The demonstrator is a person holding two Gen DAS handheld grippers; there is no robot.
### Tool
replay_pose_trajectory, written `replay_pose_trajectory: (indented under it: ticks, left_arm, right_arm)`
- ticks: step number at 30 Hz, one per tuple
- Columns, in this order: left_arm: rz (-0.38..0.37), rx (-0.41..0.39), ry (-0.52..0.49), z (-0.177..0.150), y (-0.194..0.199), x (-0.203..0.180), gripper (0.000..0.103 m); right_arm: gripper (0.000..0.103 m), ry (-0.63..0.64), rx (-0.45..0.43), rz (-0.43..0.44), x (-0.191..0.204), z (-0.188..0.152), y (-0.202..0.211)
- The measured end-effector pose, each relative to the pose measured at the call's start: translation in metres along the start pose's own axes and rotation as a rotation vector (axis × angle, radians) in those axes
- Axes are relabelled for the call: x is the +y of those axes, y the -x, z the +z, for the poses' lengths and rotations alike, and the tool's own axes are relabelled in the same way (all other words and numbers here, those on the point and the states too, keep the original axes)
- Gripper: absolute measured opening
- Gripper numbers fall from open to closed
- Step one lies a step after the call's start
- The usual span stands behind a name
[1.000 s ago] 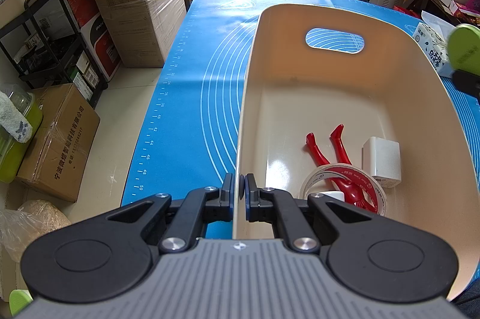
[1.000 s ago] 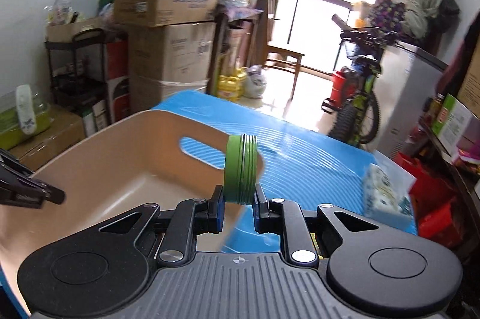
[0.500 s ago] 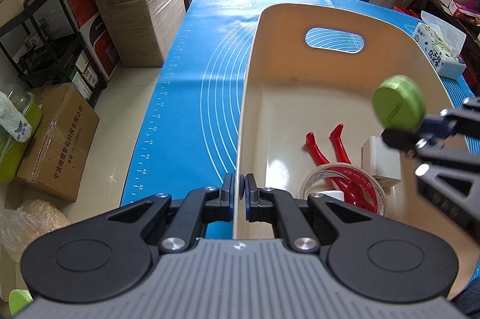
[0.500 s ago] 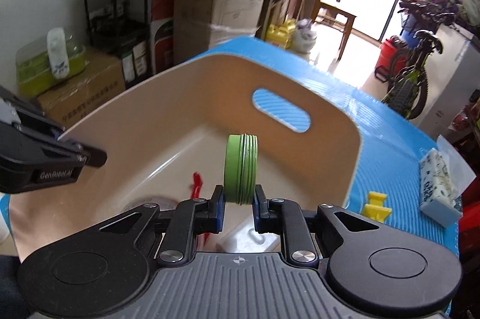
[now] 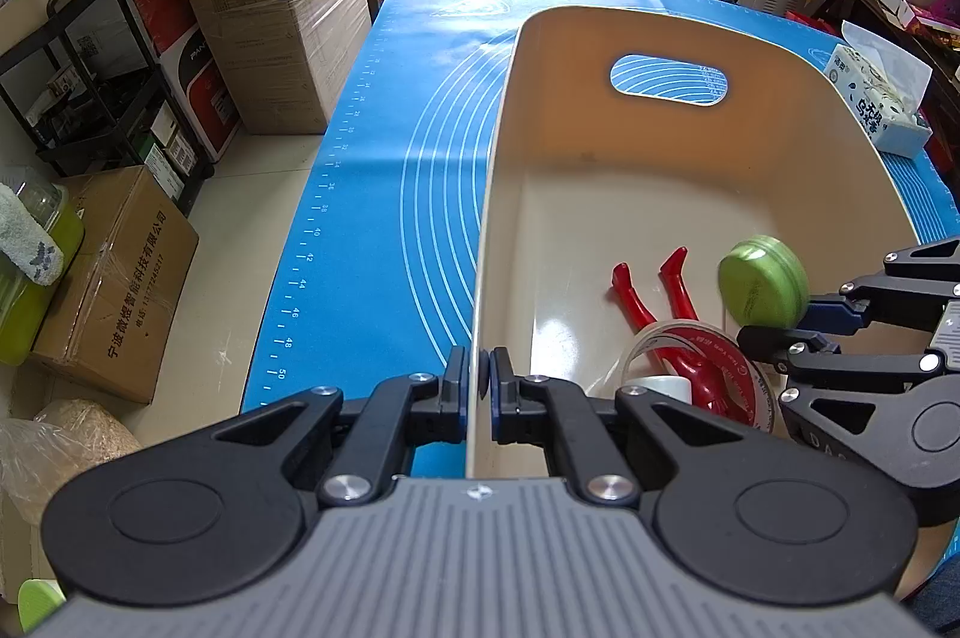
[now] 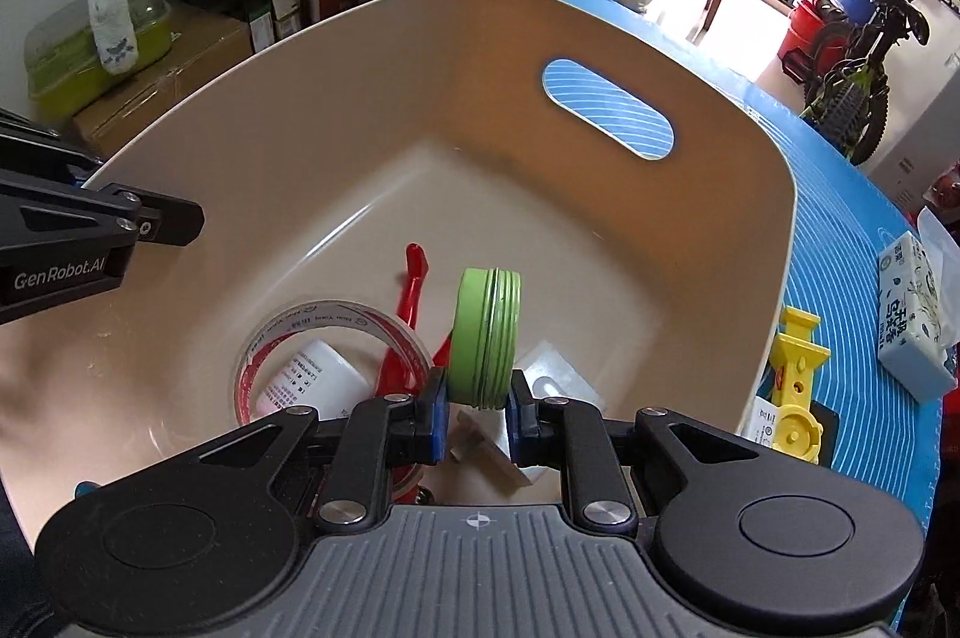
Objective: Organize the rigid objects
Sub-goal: 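Lift the green tape roll with the right tool and drop it into the basket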
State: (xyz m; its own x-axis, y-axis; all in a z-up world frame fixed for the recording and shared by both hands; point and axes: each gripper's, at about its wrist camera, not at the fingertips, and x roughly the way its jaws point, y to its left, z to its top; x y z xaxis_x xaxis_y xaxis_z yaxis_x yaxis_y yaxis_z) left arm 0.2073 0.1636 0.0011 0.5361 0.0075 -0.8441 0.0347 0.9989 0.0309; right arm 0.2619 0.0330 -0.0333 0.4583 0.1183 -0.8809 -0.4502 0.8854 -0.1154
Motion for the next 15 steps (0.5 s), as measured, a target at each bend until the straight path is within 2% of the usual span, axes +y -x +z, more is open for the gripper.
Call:
replay_pose_trajectory:
  ticks: [1, 4, 6, 10, 15]
  left_arm:
    - [0.000, 0.000, 0.000, 0.000, 0.000, 0.000, 0.008]
    - [-0.001, 0.000, 0.000, 0.000, 0.000, 0.000, 0.008]
    - [-0.001, 0.000, 0.000, 0.000, 0.000, 0.000, 0.008]
    - [0.000, 0.000, 0.000, 0.000, 0.000, 0.000, 0.008]
    - [0.000, 0.000, -0.001, 0.000, 0.000, 0.000, 0.008]
  right_arm:
    - [0.038, -0.007, -0.004, 0.001, -0.001, -0.001, 0.001]
    - [0.042, -0.022, -0.037, 0.022, -0.005, -0.004, 0.007]
    - [0.048, -0.020, -0.068, 0.028, -0.007, -0.005, 0.013]
    - [0.066, -0.040, -0.133, 0.036, -0.013, -0.006, 0.033]
    - [0.069, -0.092, -0.197, 0.037, -0.035, -0.010, 0.057]
